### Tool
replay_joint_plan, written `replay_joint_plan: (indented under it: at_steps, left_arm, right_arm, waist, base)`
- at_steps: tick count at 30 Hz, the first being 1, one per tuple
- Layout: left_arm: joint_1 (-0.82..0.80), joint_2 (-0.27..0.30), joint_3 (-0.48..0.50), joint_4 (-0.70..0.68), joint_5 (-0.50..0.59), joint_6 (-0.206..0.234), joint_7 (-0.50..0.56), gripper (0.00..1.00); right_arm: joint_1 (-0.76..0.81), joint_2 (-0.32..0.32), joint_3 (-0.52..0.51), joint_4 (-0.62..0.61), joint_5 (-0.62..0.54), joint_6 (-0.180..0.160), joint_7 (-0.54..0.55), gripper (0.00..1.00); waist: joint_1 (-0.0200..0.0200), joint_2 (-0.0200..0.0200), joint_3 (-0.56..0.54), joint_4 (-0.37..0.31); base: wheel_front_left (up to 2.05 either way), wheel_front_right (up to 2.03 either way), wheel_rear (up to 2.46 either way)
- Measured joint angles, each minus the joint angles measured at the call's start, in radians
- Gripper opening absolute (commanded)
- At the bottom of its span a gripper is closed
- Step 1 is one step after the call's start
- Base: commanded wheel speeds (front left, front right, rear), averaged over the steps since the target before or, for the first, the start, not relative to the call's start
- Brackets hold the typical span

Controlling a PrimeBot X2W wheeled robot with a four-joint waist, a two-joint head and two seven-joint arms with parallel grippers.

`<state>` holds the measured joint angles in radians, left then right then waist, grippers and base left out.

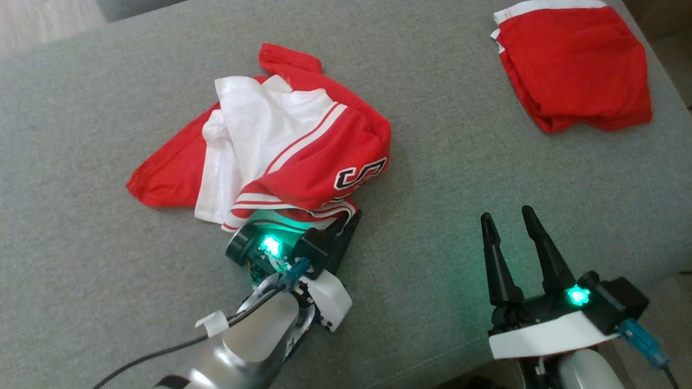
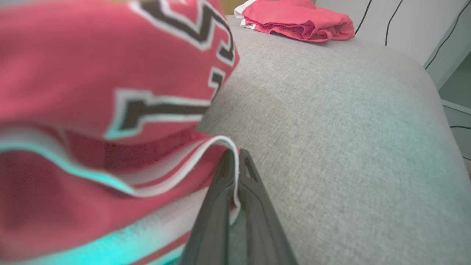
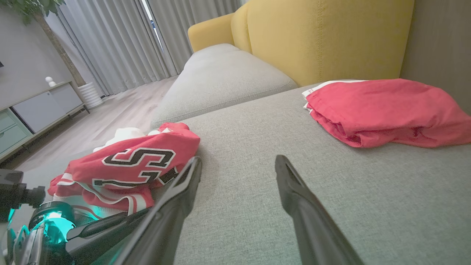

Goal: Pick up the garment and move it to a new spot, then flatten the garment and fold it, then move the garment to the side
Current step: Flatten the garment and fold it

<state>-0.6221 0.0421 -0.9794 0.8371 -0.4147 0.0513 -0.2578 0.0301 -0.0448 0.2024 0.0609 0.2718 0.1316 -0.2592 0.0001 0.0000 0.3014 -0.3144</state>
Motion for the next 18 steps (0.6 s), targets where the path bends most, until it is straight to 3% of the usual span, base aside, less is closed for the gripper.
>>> replay_joint_plan:
  at_steps: [4, 8, 13, 18]
  left_arm:
    - [-0.017, 0.008, -0.044, -0.022, -0.024, -0.016, 0.001, 0.00]
    - [-0.087, 0.011, -0.051, -0.159, -0.040, -0.018, 0.002, 0.00]
    - [-0.257, 0.007, -0.033, -0.238, -0.047, -0.038, 0.001, 0.00]
    - [-0.467, 0.007, 0.021, -0.197, -0.013, -0.062, 0.001, 0.00]
  right_arm:
    - [0.000, 0.000, 0.005, 0.003, 0.000, 0.000, 0.000, 1.00]
    - [0.001, 0.000, 0.008, 0.007, 0.002, 0.000, 0.000, 1.00]
    - [0.012, 0.000, 0.020, 0.023, 0.010, 0.000, 0.000, 1.00]
    - [0.062, 0.000, 0.040, 0.035, 0.008, 0.000, 0.000, 1.00]
  waist:
    - [0.0000, 0.0000, -0.023, 0.008]
    - [0.0000, 0.0000, -0.068, 0.014]
    - [-0.0001, 0.0000, -0.140, 0.019]
    - [-0.0002, 0.0000, -0.214, 0.010]
  base:
    - [0.00, 0.00, 0.00]
    - [0.00, 0.00, 0.00]
    - [0.00, 0.00, 0.00]
    - [0.00, 0.00, 0.00]
